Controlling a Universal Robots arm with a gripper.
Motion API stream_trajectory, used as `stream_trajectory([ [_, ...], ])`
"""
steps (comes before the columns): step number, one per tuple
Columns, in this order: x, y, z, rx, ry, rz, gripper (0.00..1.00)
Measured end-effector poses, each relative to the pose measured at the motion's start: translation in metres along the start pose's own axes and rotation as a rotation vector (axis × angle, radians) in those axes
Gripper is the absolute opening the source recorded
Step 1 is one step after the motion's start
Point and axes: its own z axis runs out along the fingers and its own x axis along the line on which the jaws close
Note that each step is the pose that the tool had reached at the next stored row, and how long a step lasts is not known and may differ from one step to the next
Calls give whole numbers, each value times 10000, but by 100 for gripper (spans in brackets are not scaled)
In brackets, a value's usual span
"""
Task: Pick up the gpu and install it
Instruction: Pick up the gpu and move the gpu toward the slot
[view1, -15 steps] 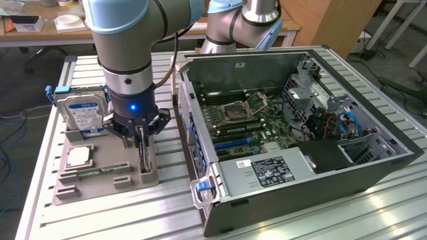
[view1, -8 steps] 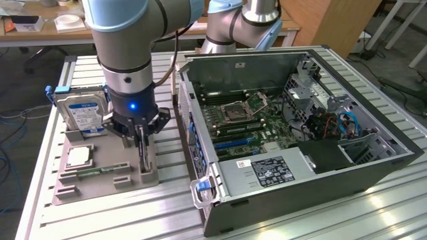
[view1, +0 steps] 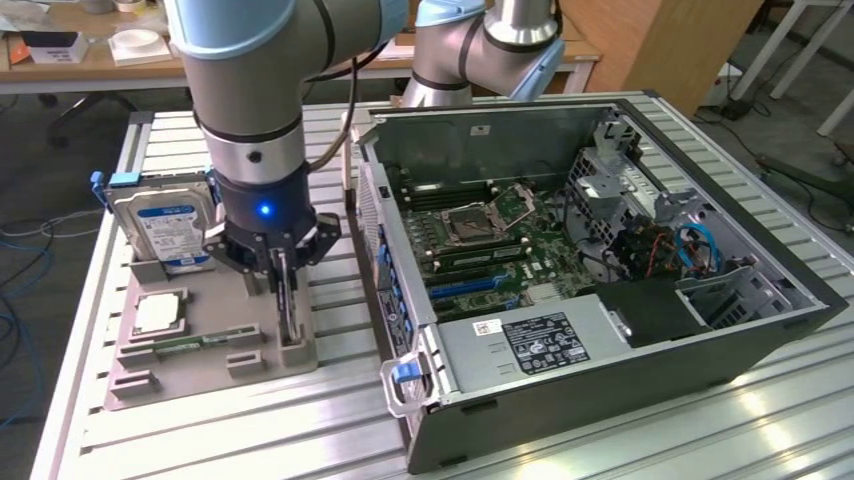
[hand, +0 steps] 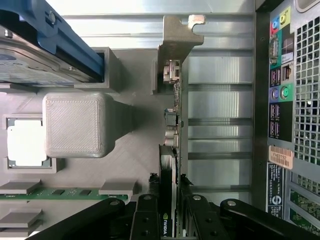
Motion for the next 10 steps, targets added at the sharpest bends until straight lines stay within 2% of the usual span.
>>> stream_trajectory([
  [10,1,2,-48,-2,-1,0,26],
])
